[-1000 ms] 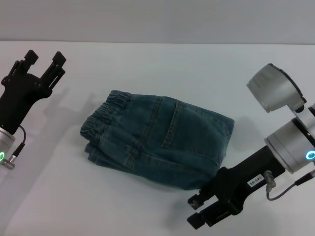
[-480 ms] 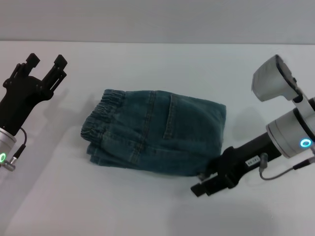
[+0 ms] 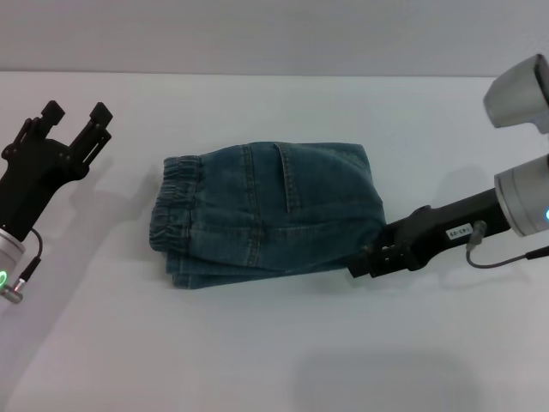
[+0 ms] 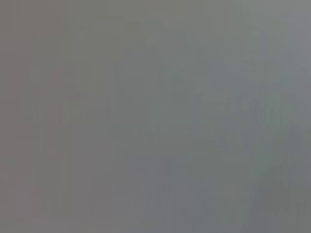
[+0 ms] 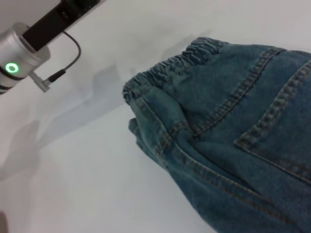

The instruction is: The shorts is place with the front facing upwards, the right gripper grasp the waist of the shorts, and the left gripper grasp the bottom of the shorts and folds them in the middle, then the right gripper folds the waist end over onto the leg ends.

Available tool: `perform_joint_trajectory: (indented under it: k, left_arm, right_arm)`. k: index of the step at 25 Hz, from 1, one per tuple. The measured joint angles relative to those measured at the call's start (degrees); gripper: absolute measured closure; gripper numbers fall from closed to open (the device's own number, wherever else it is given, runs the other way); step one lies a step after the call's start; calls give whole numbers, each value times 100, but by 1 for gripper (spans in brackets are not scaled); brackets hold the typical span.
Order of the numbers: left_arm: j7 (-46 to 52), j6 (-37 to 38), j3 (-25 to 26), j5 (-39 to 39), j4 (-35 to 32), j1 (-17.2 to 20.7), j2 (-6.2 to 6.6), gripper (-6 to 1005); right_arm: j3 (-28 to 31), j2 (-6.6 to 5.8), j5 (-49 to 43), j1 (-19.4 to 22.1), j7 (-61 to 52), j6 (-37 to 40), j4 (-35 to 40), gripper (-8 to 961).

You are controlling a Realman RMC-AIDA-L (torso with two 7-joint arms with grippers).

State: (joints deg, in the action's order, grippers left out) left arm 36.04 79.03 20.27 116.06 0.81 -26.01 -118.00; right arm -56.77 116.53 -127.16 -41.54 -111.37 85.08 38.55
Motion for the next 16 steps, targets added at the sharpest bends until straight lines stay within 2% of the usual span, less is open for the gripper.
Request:
perform_joint_trajectory:
  k: [7, 11, 16]
  left_arm:
    - [0, -8, 16, -32, -2, 7, 12, 190]
    - [0, 8, 130, -40, -3, 10, 15, 189]
    - [0, 55, 288, -40, -1, 69, 16, 189]
  right_arm:
    - [75, 23, 244, 167, 264, 960, 548, 437]
    - [303, 42, 1143, 476, 1055, 1520, 900, 437]
    - [970, 160, 2481, 1065, 2467, 1297, 905, 437]
